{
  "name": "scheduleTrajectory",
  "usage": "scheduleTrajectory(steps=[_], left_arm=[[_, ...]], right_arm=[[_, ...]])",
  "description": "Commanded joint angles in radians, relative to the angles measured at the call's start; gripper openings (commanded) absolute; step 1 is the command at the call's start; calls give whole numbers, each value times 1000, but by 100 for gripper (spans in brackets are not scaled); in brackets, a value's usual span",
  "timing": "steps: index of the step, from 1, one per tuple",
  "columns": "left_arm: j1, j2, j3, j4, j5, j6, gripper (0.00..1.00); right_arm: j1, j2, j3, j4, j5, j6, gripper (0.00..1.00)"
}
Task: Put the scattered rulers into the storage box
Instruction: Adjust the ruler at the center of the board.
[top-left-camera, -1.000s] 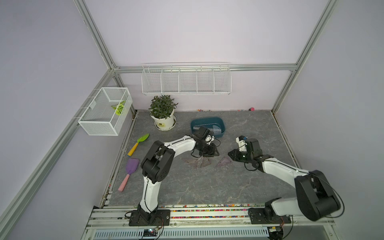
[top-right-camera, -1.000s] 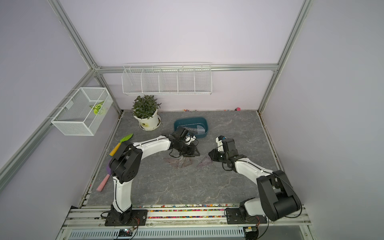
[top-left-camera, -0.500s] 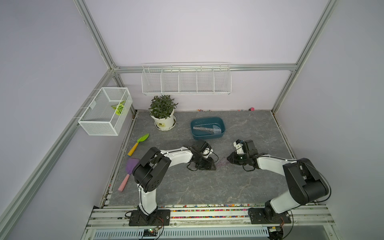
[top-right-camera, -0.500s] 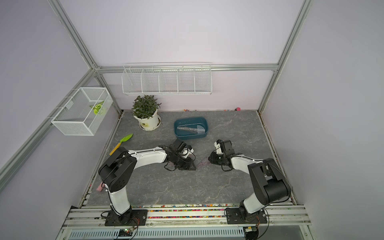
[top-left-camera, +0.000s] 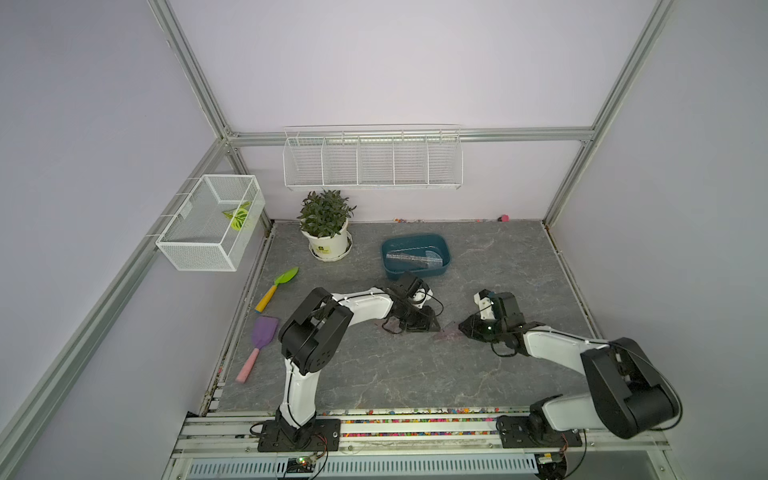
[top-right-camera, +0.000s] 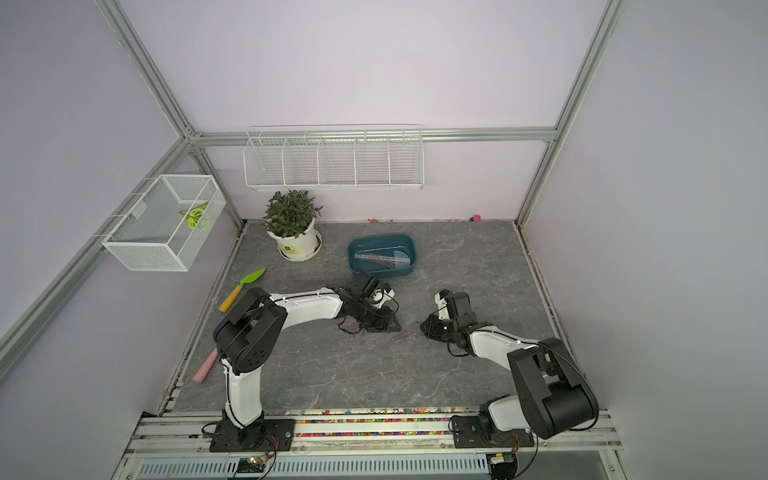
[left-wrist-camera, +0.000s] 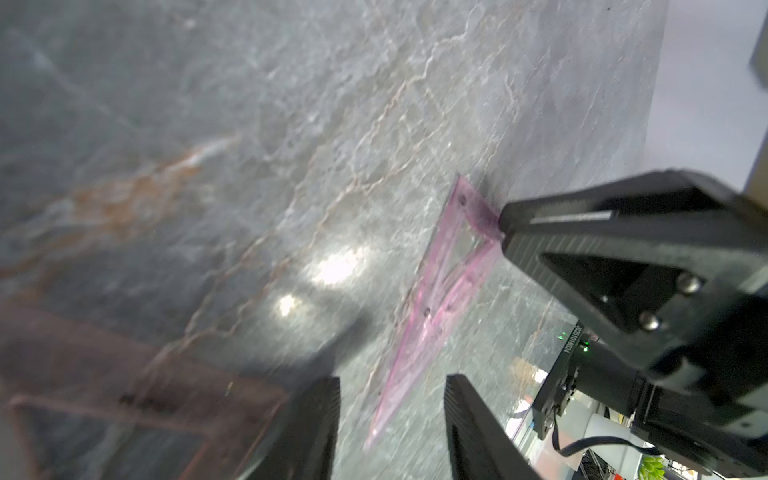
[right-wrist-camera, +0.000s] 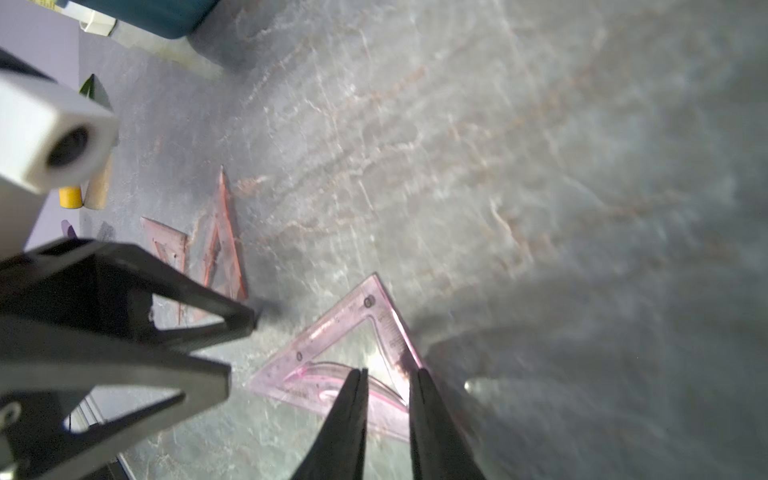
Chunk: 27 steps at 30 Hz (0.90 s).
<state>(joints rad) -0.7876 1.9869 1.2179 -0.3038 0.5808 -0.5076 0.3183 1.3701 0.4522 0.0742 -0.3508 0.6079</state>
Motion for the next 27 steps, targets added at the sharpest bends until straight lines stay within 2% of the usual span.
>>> scheduleTrajectory(steps=[1, 6, 11, 17, 22, 27], left_arm=[[1, 38, 14, -19, -22, -1, 47], [15, -7, 4, -23, -44, -8, 47], [28, -78, -38, -34, -62, -15, 47], [46, -144, -130, -14, -73, -48, 47], [47, -157, -153, 4, -67, -56, 47], [34, -158, -170, 22, -19, -54, 47]], right_arm=[[17, -62, -42, -57, 61, 65, 23], [36, -126, -93, -85, 129, 145, 22], [118, -200, -149, -104, 236, 232, 21], [176, -155, -180, -15, 230, 271, 20], [215, -106, -167, 44, 190, 258, 19], [207, -224, -103, -93, 221, 169, 22]])
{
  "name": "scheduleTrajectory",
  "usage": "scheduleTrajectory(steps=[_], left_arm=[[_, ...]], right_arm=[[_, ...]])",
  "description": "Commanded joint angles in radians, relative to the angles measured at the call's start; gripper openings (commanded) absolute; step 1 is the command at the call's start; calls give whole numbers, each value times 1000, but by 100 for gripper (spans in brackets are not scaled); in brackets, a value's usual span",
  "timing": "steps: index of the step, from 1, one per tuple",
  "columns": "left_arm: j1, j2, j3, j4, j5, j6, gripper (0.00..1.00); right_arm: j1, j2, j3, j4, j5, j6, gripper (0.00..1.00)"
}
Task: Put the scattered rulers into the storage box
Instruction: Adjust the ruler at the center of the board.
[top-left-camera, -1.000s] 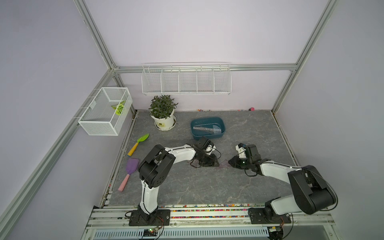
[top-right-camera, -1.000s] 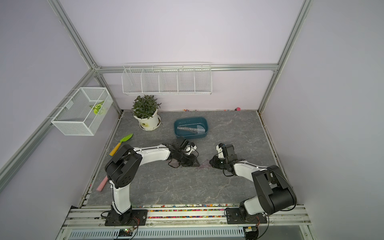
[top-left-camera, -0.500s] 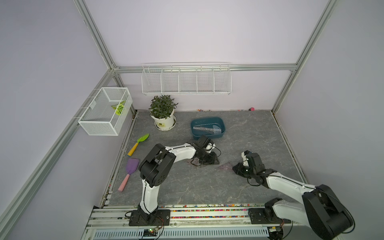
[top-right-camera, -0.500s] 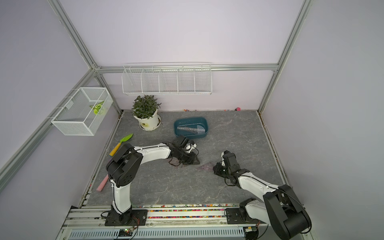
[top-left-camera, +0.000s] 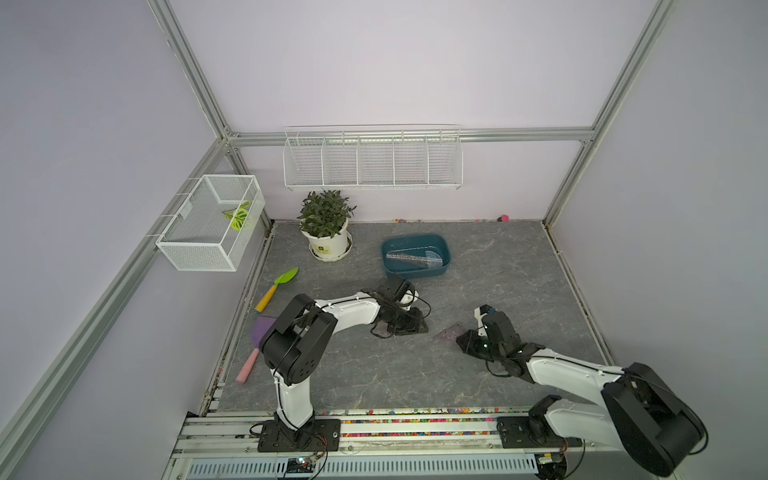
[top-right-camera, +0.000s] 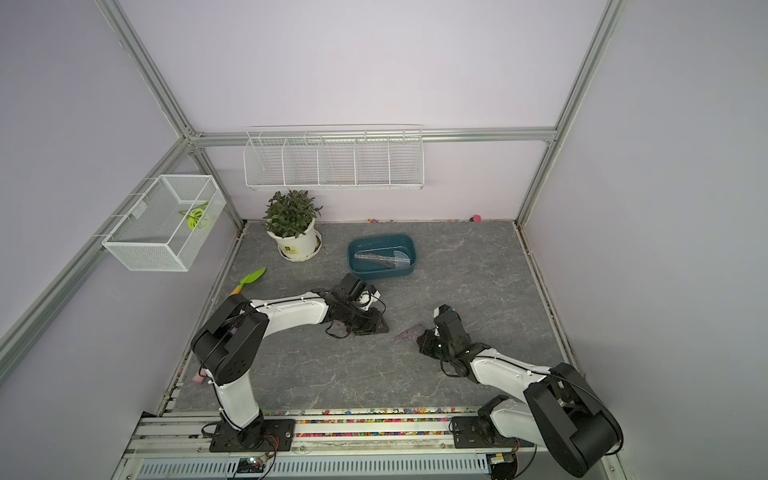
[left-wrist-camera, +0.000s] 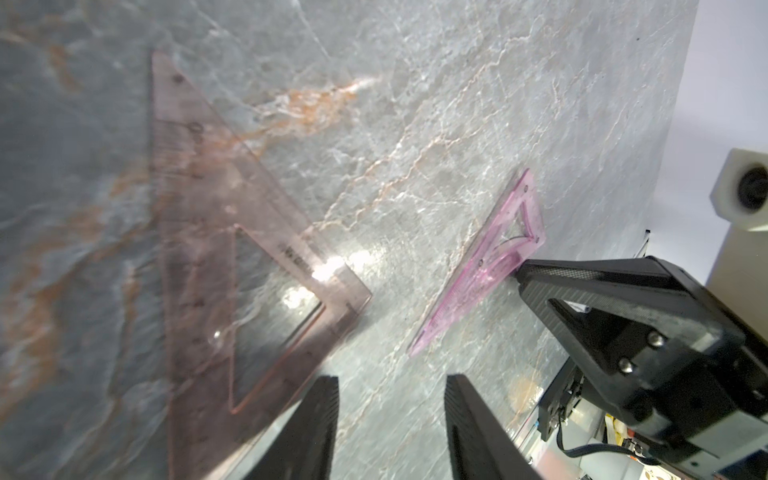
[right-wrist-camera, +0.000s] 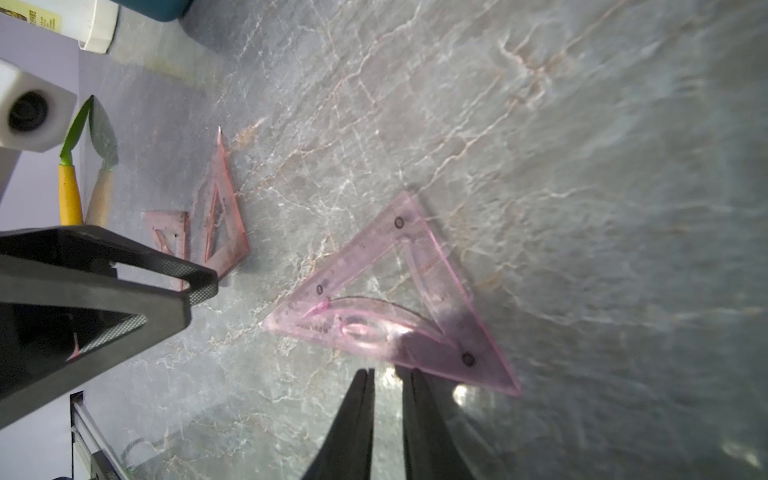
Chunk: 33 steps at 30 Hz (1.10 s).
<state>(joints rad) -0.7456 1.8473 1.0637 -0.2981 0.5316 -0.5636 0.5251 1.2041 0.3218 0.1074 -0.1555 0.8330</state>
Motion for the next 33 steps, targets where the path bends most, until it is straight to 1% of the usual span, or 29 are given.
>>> scheduleTrajectory(steps=[1, 2, 4, 7, 11, 17, 22, 26, 33], left_arm=[[-14, -21, -19, 13, 38, 9, 47], [-21, -25, -22, 10, 47, 13, 48], [-42, -32, -24, -3, 58, 22, 48], [-68, -31, -18, -29, 71, 42, 48], [-74, -9, -8, -31, 86, 44, 48], [-72, 67, 41, -27, 91, 49, 48], [-67, 132, 96, -10, 118, 46, 47], [-47, 153, 115, -10, 122, 48, 47], [-18, 179, 142, -12, 123, 54, 47]], right_arm=[[-8, -81, 36, -153, 37, -75, 23], [-28, -98, 42, -172, 43, -94, 23], [-89, -102, 44, -172, 15, -124, 24], [-153, -54, 58, -145, -27, -159, 24], [-155, 41, 97, -107, -41, -168, 23], [-155, 124, 77, -11, -85, -138, 22], [-154, 115, 49, 20, -105, -111, 22], [-154, 83, 29, 12, -107, -98, 22], [-156, 34, 37, -57, -96, -115, 22]])
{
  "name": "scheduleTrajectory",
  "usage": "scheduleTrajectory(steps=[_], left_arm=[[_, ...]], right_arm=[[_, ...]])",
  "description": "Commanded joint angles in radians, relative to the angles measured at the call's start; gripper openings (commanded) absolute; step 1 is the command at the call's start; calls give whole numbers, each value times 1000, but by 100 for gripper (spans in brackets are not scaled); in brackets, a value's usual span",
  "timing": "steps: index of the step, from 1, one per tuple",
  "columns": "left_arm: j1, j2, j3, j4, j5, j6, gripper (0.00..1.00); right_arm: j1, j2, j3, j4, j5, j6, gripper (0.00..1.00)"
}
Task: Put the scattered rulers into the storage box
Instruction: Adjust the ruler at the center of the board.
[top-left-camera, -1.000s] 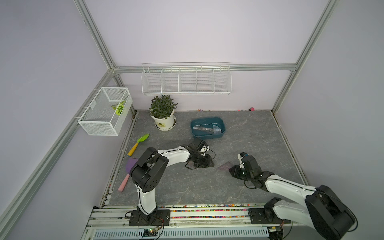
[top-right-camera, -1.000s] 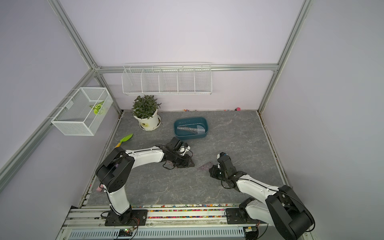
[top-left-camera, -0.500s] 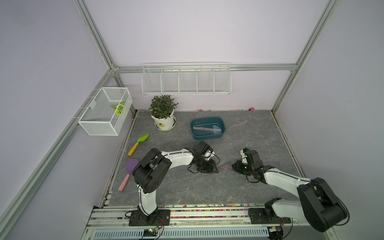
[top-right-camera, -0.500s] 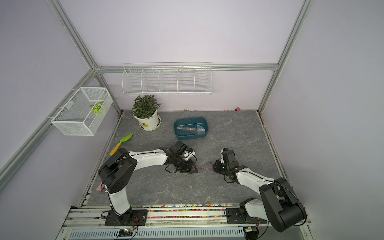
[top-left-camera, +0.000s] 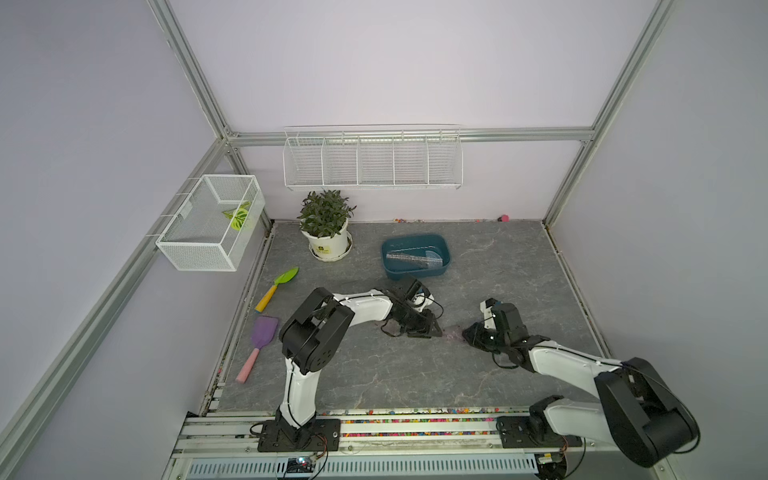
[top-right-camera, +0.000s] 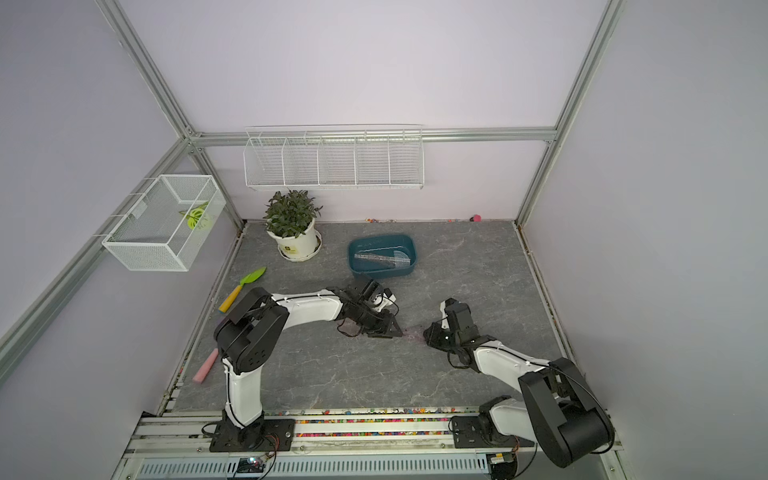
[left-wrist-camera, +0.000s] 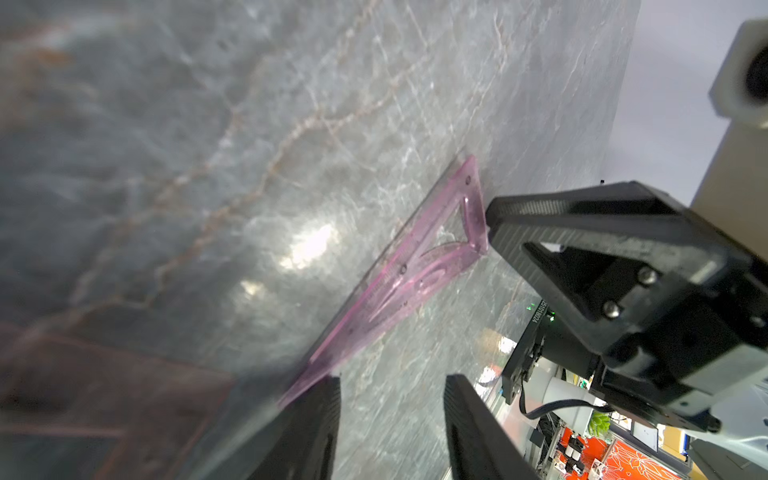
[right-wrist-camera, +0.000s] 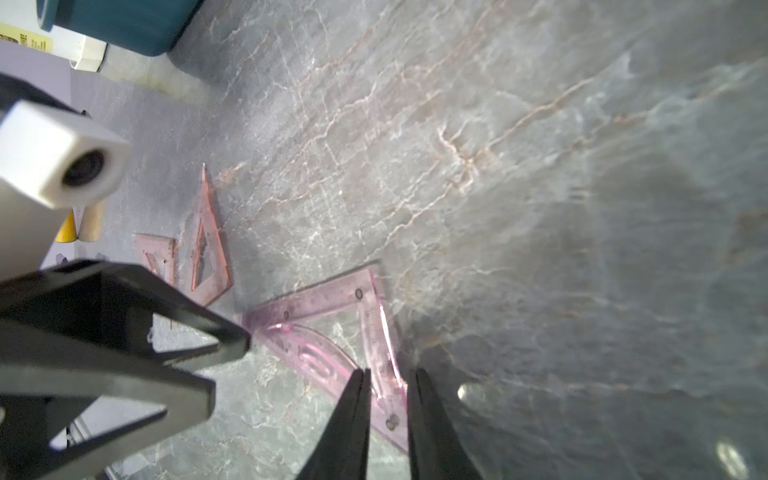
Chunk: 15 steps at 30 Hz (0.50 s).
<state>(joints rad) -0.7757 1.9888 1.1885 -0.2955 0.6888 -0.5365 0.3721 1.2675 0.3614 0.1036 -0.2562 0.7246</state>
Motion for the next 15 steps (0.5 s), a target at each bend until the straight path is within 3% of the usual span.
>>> scheduleTrajectory(steps=[1, 8, 10, 11, 15], left_arm=[[13, 38, 19, -14, -38, 26, 47], [34, 2, -9, -1, -63, 18, 47], [39, -24, -36, 15, -78, 4, 49], [41, -36, -51, 29, -77, -3, 55], [41, -56, -68, 37, -86, -13, 56]], right_arm=[[-8, -36, 4, -67, 9, -15, 22], [-30, -54, 33, -20, -43, -30, 19], [-30, -28, 35, 30, -75, -25, 16], [-30, -13, 38, 48, -83, -25, 14], [-30, 32, 36, 78, -83, -26, 9]])
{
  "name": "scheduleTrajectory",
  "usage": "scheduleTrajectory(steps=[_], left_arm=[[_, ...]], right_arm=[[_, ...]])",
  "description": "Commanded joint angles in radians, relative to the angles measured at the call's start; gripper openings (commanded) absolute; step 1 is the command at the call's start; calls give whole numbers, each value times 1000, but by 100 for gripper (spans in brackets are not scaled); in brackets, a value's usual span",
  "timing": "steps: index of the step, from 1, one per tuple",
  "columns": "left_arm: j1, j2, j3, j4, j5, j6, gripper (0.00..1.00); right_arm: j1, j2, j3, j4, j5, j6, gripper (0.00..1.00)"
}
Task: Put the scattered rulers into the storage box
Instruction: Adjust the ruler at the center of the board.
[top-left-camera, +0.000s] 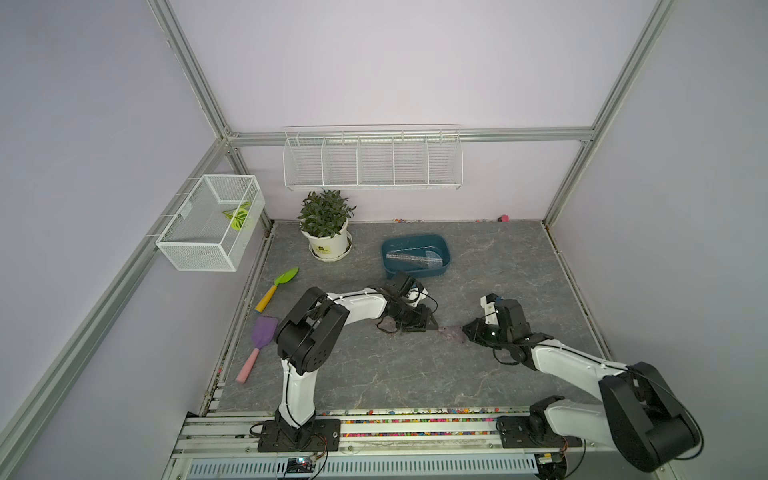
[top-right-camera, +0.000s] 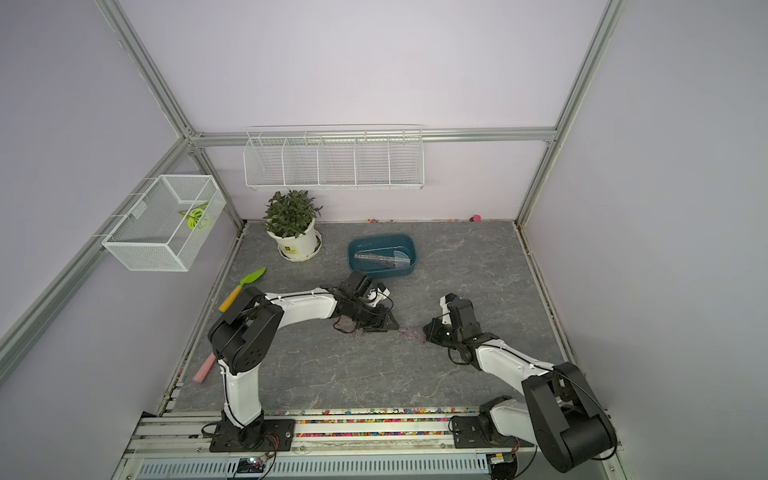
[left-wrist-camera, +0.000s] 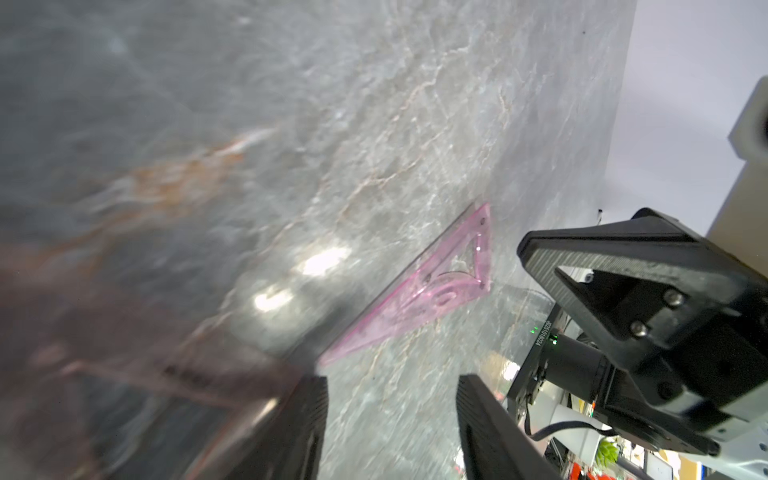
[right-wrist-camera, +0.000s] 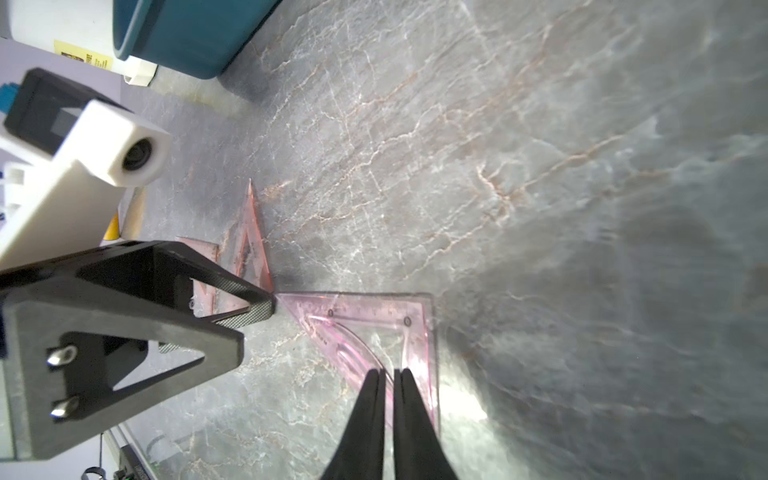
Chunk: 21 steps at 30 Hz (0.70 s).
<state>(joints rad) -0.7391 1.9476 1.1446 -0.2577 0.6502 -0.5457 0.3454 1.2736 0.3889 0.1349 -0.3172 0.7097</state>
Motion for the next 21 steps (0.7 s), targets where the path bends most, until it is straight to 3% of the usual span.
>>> scheduleTrajectory(steps=[1, 21], left_arm=[[5, -15, -25, -1, -48, -6, 56], [16, 43, 10, -35, -79, -43, 58]], right_arm=[[-4, 28, 4, 52, -21, -10, 8], [100, 87, -103, 34, 146, 56, 4]])
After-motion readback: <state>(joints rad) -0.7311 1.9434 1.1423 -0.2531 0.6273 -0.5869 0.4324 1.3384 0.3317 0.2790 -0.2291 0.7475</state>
